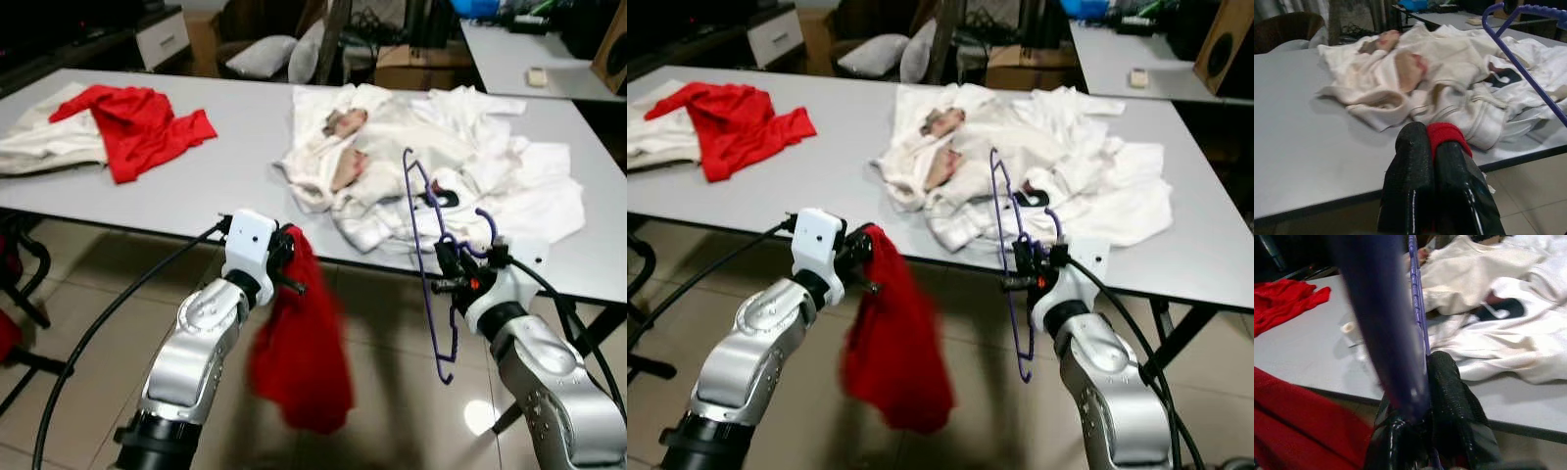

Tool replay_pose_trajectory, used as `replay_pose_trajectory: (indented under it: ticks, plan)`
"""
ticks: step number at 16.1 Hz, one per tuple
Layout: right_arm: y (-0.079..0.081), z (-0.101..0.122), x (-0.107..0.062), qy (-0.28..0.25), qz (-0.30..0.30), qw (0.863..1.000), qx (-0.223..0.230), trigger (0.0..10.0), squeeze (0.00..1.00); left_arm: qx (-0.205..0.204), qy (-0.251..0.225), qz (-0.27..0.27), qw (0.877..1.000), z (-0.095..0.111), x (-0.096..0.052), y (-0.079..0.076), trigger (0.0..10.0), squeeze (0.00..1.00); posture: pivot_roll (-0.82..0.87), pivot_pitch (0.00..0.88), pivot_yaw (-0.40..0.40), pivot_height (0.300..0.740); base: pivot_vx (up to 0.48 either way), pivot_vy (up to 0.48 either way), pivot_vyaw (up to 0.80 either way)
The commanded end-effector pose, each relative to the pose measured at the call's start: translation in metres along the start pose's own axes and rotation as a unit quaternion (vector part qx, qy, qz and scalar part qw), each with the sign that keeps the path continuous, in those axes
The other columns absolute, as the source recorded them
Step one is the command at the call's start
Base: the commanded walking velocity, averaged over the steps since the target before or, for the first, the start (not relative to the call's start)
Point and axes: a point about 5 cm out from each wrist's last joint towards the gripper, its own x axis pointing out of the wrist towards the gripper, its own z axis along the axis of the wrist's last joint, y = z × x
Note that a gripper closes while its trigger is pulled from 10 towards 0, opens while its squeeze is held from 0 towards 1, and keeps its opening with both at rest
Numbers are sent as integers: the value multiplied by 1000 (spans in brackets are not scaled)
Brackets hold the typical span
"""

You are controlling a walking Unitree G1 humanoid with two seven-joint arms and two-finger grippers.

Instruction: Hang hanger

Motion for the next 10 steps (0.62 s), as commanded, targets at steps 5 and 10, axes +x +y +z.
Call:
replay_pose_trajectory:
  ticks: [5,10]
  plan:
    - [2,9,8,-9,42,999,-12,10000,0,11,-17,44,999,9,0,17,10000,0,48,0,-15,740,0,0,0]
    - [-3,25,10,-6,131,990,-53,10000,0,12,-24,41,999,12,-4,23,10000,0,40,0,0,740,0,0,0]
